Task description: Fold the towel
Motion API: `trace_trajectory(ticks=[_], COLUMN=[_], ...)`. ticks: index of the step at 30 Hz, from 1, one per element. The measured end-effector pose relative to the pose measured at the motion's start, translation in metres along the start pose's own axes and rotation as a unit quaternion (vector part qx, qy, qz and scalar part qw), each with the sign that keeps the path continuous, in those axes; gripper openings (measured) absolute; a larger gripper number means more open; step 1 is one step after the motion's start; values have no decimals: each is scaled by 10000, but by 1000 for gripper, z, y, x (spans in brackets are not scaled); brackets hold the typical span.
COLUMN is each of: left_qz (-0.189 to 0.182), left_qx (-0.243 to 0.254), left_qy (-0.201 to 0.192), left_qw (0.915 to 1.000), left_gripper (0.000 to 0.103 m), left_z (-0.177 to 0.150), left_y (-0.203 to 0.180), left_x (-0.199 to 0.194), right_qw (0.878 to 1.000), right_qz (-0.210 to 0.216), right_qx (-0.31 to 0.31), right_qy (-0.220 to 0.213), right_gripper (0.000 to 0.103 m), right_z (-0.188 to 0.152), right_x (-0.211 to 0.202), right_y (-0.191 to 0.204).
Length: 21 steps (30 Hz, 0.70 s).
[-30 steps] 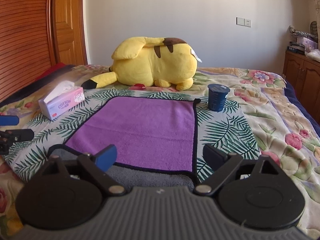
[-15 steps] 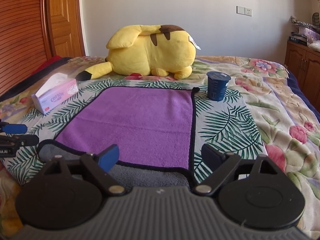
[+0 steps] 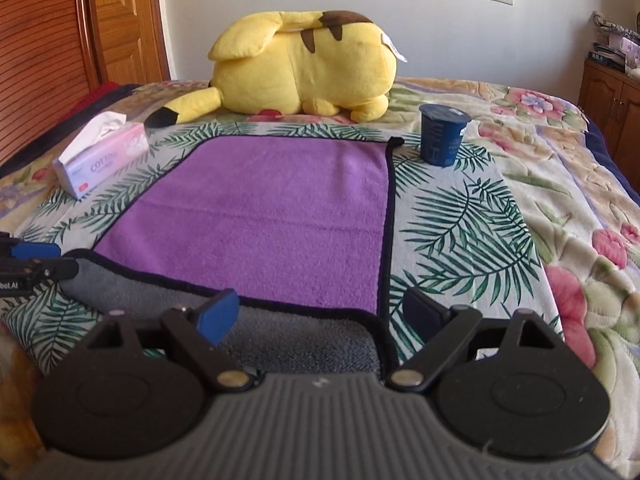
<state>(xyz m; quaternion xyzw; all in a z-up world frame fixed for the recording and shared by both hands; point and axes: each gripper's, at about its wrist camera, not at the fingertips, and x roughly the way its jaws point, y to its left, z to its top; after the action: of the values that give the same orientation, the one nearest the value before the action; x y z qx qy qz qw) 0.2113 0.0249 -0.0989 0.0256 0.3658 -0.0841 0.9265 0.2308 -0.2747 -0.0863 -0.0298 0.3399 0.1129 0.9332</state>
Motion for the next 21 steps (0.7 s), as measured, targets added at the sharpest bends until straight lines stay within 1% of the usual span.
trace_trajectory(ticks=[4,9,15,21], left_qz=[-132,-177,-166,-182], left_qx=[-15,53,36,13], left_qy=[18,-19,-76,-79], left_qw=[9999,9998,9998,9998], left_gripper=[10,9,3,0], left_z=[-2,-3,-3,-3], left_y=[-1,-6,-5,-4], left_x=[0,-1,-3,-3], right_qw=[9999,9994,9988,9979], right_qz=[55,183,288,386], right_qx=[48,106,199,301], right_qy=[121,270,352,420], right_gripper=[89,89,88,81], right_z=[-1,-2,-2,-1], right_x=[3,4,4,4], right_y=[-3,-4,-8,-14])
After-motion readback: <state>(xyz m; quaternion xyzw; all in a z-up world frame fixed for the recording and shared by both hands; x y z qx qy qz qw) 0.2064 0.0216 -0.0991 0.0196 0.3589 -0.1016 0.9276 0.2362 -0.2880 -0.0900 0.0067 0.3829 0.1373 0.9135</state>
